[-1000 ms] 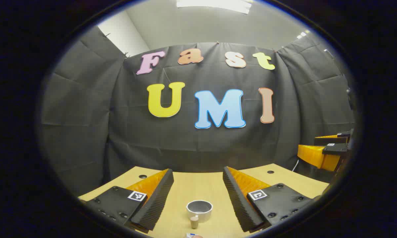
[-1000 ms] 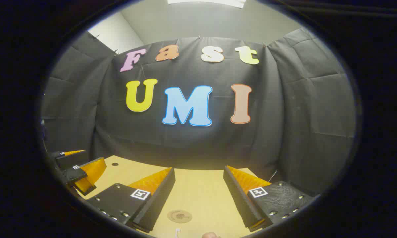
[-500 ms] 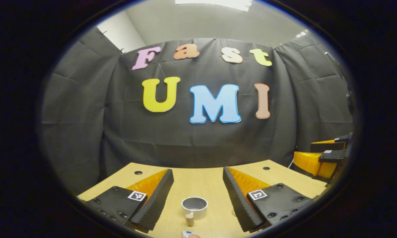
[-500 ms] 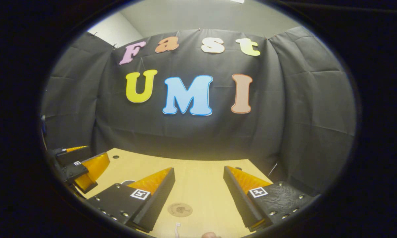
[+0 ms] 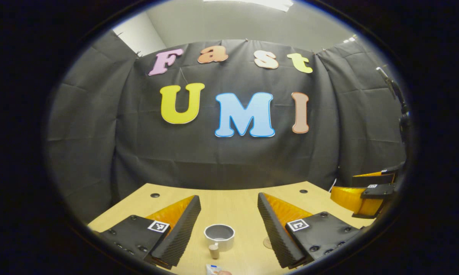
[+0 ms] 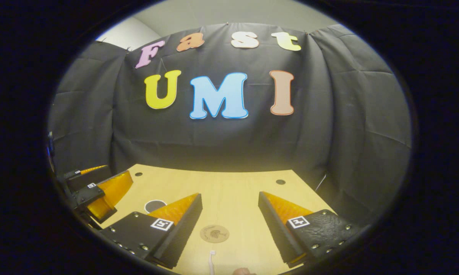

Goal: Put the toothbrush and toothpaste on the desktop into the cup, then pick up the cup and place it on the coaster on the desktop.

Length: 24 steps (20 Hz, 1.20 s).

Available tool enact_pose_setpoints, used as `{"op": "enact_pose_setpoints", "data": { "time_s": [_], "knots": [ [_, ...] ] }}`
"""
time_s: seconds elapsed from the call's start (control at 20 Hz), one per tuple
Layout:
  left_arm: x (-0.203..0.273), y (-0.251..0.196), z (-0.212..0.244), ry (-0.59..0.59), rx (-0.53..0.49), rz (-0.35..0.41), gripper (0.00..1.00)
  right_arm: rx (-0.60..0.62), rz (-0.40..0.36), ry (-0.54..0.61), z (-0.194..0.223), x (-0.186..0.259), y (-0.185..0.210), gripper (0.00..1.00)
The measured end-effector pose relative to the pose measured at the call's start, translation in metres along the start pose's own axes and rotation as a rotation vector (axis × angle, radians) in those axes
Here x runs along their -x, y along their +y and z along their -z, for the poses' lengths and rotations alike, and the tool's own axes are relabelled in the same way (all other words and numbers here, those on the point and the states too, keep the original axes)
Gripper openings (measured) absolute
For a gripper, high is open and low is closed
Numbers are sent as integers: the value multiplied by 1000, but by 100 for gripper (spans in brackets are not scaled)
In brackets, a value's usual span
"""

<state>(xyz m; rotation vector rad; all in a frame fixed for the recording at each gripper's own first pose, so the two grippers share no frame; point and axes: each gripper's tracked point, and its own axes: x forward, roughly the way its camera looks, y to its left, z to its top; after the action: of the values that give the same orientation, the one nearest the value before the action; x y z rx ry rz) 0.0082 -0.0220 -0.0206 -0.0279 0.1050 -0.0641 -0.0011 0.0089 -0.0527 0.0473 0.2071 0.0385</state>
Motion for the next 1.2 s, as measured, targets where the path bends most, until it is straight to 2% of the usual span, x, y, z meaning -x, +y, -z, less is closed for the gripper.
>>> {"op": "enact_pose_setpoints", "data": {
  "time_s": [0.15,0.2,0.45,0.55,0.6,0.65,0.85,0.9,1.2],
  "knots": [
    [-5,3,16,60,10,6,94,-8,-20,45,10,-3,5,93],
    [-7,4,23,92,19,12,98,-9,-27,68,16,-4,6,93],
    [-7,2,71,271,87,57,94,3,-47,224,54,-13,11,93],
    [-1,6,87,334,107,49,96,-2,-58,299,73,-16,15,93],
    [-1,10,93,358,108,39,94,-6,-61,337,80,-17,17,93],
    [1,15,100,387,101,26,96,-10,-65,371,89,-18,18,93],
    [9,20,131,530,113,21,94,0,-91,526,119,-21,28,92],
    [14,21,141,578,122,21,94,3,-96,563,120,-19,29,94],
    [33,22,188,812,129,22,97,-22,-126,775,130,-18,30,94]
  ]
}}
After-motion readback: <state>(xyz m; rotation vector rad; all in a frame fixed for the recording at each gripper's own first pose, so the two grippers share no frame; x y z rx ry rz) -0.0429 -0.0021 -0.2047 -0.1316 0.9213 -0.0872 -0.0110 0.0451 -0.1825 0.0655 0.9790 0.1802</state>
